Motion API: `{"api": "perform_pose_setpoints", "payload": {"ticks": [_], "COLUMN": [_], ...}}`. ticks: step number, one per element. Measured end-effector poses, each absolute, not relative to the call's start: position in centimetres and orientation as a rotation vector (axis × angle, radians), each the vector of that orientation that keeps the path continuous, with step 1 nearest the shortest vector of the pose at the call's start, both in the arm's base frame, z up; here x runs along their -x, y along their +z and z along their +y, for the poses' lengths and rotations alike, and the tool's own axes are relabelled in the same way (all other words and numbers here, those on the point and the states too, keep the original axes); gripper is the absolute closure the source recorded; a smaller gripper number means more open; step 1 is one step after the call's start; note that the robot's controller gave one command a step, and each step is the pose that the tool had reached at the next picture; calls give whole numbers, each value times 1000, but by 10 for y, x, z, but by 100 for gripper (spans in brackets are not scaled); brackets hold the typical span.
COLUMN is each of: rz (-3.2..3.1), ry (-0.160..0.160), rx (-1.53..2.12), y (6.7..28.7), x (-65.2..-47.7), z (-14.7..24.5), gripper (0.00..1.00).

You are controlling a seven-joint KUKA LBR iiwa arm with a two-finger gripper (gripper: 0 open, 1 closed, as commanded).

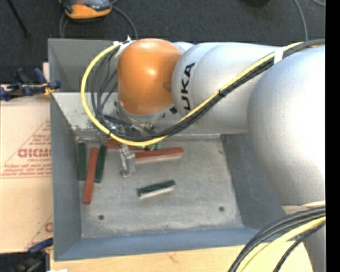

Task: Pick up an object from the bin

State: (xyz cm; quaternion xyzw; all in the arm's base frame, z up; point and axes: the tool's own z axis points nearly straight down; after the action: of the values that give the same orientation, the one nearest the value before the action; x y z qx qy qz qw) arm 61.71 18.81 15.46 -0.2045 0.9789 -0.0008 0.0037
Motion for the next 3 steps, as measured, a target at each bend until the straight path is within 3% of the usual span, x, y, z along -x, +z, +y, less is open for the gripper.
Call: {"api": "perform_pose_setpoints", "payload": {"ticks": [1, 2, 3], "rz": [3042, 3021, 2739], "ry": [0, 3, -14], "rx": [732, 859, 1544], "y": [111, 80, 73], "x": [-614, -620, -648], "z": [199, 167, 207], "gripper": [0, 0, 100]}}
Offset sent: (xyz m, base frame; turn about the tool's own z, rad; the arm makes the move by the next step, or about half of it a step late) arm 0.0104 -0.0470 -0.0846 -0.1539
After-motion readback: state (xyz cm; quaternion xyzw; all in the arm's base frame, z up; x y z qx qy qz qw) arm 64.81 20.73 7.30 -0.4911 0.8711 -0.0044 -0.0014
